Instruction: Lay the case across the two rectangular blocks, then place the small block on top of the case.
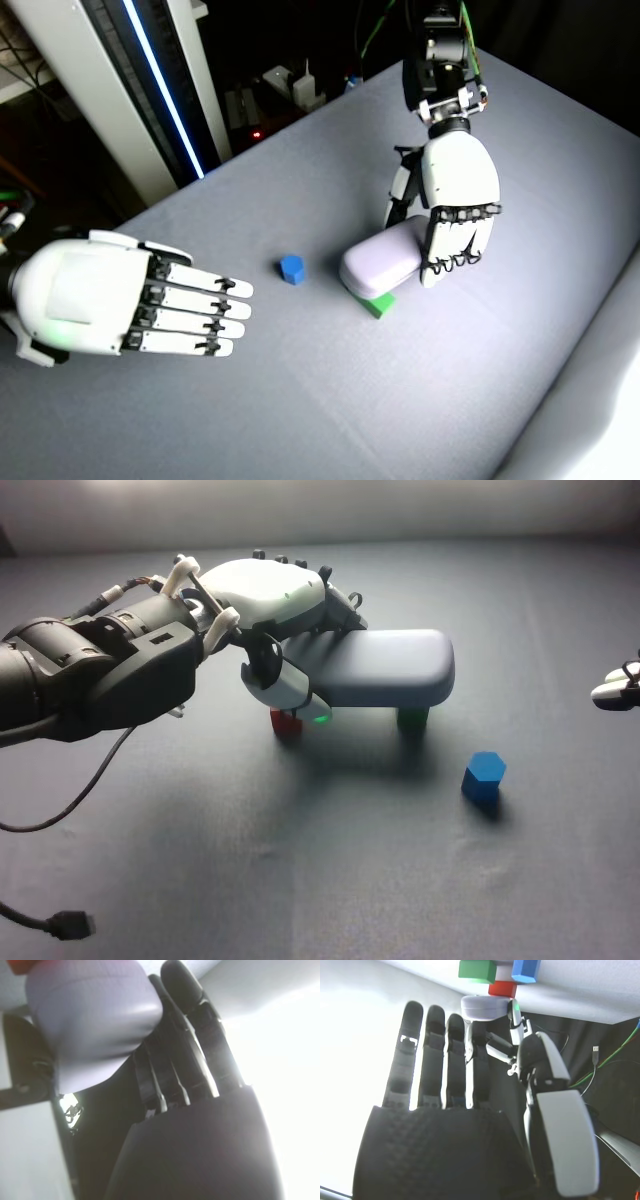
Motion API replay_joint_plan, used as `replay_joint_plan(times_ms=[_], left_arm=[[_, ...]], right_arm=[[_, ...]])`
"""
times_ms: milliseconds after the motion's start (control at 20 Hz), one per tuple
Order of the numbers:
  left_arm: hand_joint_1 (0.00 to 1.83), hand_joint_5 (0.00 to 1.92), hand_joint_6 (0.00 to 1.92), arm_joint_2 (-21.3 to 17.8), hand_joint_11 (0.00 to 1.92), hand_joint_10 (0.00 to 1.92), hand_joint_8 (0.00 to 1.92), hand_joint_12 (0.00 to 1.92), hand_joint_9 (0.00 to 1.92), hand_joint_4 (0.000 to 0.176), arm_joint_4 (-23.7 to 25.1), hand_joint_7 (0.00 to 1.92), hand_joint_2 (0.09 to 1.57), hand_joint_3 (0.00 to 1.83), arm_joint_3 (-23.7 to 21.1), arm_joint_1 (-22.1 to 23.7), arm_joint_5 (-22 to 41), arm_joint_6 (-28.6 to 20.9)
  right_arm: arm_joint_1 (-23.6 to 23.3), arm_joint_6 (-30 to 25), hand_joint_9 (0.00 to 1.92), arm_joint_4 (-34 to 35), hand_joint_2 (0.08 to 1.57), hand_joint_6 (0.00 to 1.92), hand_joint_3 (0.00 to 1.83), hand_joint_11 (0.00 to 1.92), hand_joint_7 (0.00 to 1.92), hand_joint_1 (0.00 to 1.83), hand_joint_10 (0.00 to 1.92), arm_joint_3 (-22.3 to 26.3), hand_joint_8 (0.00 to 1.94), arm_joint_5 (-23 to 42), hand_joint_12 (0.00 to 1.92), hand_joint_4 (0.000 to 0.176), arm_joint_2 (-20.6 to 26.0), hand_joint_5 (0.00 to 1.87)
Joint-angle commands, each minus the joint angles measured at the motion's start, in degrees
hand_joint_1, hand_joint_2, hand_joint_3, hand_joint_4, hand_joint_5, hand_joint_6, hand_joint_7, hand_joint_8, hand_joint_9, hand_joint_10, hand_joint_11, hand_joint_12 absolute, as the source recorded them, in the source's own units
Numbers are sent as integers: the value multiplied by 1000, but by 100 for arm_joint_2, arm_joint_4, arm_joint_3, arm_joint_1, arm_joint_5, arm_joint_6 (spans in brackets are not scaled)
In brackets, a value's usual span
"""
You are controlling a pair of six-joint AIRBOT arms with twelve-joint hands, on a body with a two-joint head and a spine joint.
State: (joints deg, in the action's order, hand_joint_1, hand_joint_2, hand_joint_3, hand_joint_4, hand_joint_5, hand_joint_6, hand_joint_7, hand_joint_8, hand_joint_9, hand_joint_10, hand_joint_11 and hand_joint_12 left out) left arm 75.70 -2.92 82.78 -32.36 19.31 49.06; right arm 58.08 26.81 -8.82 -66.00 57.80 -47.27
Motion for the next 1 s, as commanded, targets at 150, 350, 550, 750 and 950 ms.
replay_joint_plan(times_ms=[150,350,550,750,950], left_arm=[[1019,588,0,-219,360,0,0,1383,776,0,-31,641,873,0,-236,14,1092,-9],[980,453,1,-661,6,2,1,1137,509,6,-30,502,899,5,-769,22,1678,238],[862,354,0,-871,3,4,0,1341,482,72,0,432,928,0,-1024,88,2038,410],[798,308,4,-1300,0,6,4,1282,434,103,124,360,906,0,-1476,-1,2763,410],[1064,335,2,-1983,0,8,3,1163,401,53,127,356,874,0,-2037,-437,3718,406]], right_arm=[[-50,-63,499,199,1305,1,0,211,478,695,3,-28,2,624,803,0,17,499],[-50,-73,498,199,1297,1,0,208,471,687,2,-27,2,624,823,0,16,489],[-50,-73,486,199,1285,0,0,186,476,699,0,-28,2,624,824,0,10,486],[-52,-73,440,199,1305,0,0,125,417,634,1,-28,0,624,896,0,9,441],[-159,-73,401,85,1257,1,0,120,420,690,5,-48,3,624,751,0,-45,451]])
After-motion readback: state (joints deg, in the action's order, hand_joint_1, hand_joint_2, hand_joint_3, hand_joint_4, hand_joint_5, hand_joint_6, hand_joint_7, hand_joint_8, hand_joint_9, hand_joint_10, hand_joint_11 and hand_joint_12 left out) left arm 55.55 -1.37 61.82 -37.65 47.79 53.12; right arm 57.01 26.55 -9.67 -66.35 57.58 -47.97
